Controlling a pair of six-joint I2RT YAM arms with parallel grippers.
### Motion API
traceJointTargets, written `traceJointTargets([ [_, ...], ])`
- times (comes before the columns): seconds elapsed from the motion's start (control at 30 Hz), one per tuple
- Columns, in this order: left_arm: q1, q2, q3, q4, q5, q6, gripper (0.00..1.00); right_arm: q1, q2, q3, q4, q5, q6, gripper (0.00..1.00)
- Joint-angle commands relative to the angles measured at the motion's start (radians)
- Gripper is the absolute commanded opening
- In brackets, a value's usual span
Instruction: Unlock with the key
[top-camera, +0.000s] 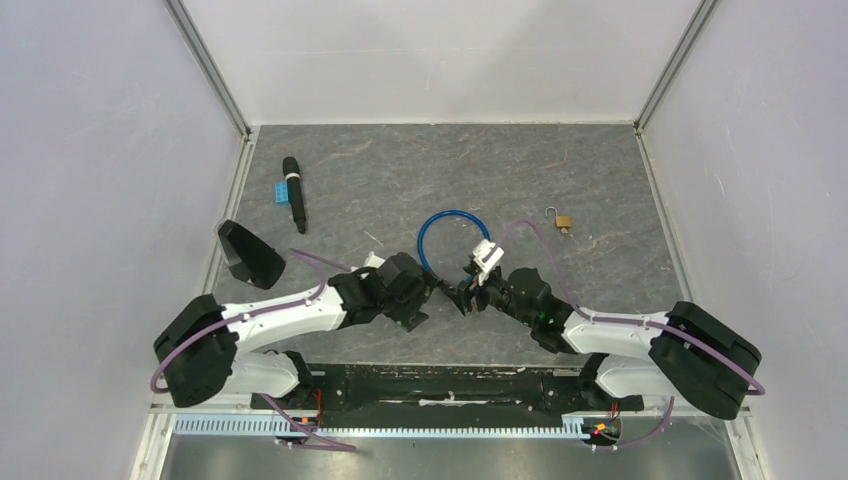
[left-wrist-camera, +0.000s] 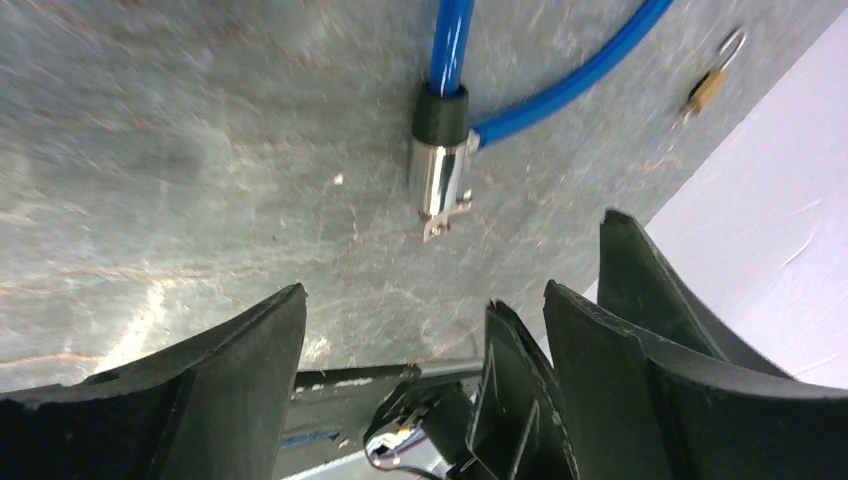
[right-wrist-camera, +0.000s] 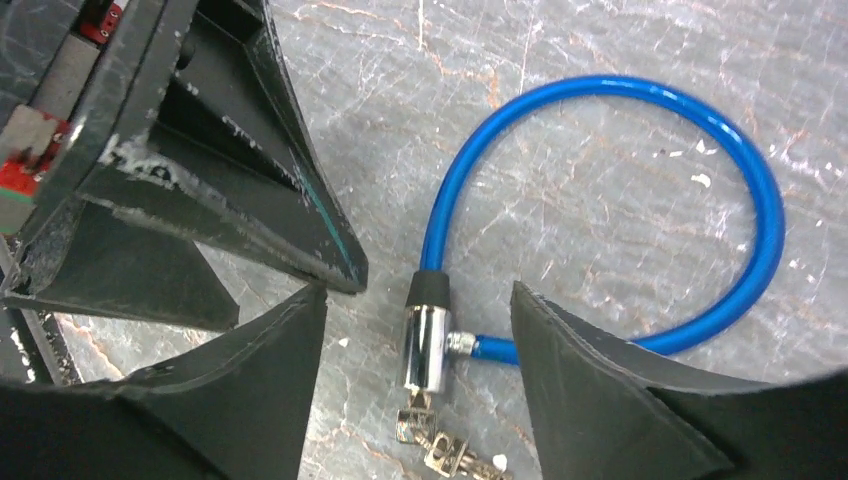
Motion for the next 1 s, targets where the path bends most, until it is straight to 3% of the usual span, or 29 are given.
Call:
traceJointTargets([
  [0.0,0.078,-0.082,-0.045,-0.024,-0.019,0.038,0.93,-0.006,-0.016,0.114,-0.198,0.002,0.003,0.72],
  [0.17,0.172,-0.133,-0.067,-0.032,0.007,0.171,0.93,-0.007,0.071,0.221,-0.386,-0.051,0.013,0.72],
  [0.33,0.22,-0.143,-0.076,-0.021,0.036,0.264,0.94,-0.009,0.168,0.291,-0.469,-0.065,0.019,0.66],
  [0.63,0.259,-0.116,-0.133,0.1,0.097,0.306,0.94,-0.009,0.272,0.356,-0.555,-0.065,0.024,0.58],
  [0.97,0.26,-0.074,-0.128,0.153,0.127,0.334,0.94,-0.007,0.233,0.44,-0.694,-0.029,-0.016,0.58],
])
